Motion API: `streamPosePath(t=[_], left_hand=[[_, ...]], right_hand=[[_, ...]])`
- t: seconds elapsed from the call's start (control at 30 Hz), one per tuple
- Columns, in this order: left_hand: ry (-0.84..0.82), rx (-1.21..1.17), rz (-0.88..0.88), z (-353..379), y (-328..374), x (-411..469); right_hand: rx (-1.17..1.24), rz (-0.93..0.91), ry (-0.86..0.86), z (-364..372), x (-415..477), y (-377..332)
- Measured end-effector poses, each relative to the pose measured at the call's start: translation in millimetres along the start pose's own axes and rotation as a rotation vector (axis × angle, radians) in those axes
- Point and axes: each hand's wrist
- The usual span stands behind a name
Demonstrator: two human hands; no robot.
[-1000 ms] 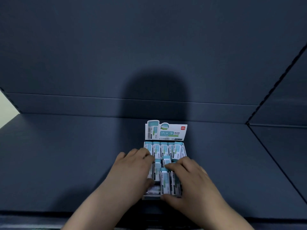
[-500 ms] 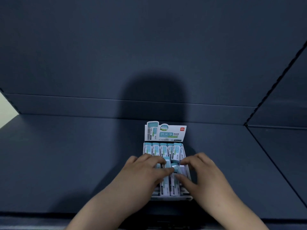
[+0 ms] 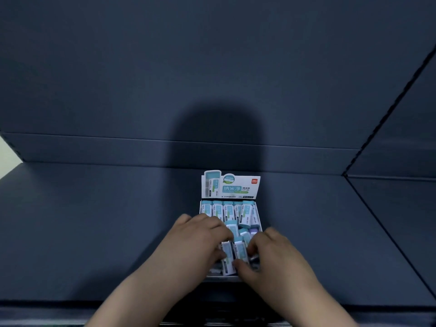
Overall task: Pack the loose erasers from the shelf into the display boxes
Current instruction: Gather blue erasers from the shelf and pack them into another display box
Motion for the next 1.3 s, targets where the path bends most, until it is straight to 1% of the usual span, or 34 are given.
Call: streamPosePath(t=[0.1, 0.3, 0.4, 0.5, 0.57, 0.63, 0.73, 0.83, 0.9, 0.97, 1.03, 1.13, 1.3], left_hand=[[0.029, -0.031, -0.010, 2.5, -0.9, -0.6], [0.040, -0.200, -0.155, 9.5, 3.0, -4.3], [0.101, -0.289, -0.192, 8.4, 3.9, -3.4], [0.200, -0.287, -0.190, 5.7, -1.3, 0.8], [0.236, -0.283, -0.191, 2.9, -4.2, 4.0], [0.239, -0.266, -0.187, 4.1, -7.8, 4.9], [0.189, -0.179, -0.252, 7.2, -13.7, 2.1], [0.078, 0.049, -0.193, 5.1, -24.6, -2.5], [0.038, 0.128, -0.126, -2.4, -26.5, -4.7], [0.015, 0.133, -0.010, -12.0, -24.1, -7.2], [-0.041, 0.129, 0.055, -17.9, -21.2, -7.5], [-0.069, 0.126, 0.058, -15.9, -19.4, -4.0], [-0.061, 0.133, 0.068, -4.0, -17.6, -1.8]], right_hand=[[-0.023, -0.002, 0.002, 1.3, 0.9, -3.7], [0.013, 0.030, -0.049, 0.5, 1.4, -2.0], [0.051, 0.055, -0.047, -0.2, 2.6, 1.3], [0.077, 0.093, -0.029, -3.0, 9.8, 6.7], [0.074, 0.119, -0.024, -5.4, 16.7, 9.4], [0.065, 0.128, -0.025, -7.4, 22.8, 10.4], [0.065, 0.129, -0.024, -9.2, 29.9, 11.8], [0.046, 0.120, -0.011, -9.1, 34.6, 13.5], [0.024, 0.090, 0.008, -9.6, 35.4, 14.2], [-0.009, 0.044, 0.017, -10.8, 34.8, 14.0], [-0.037, 0.009, 0.017, -12.1, 33.8, 12.6], [-0.061, -0.026, 0.036, -13.1, 33.0, 10.6], [-0.123, -0.114, 0.065, -14.5, 30.6, 8.6]])
Point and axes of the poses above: each hand's wrist, its own x-axis towards the middle knuckle, its own z-axis out of the palm, y = z × x, and after that the axes turned 11 degrees about y, right-handed
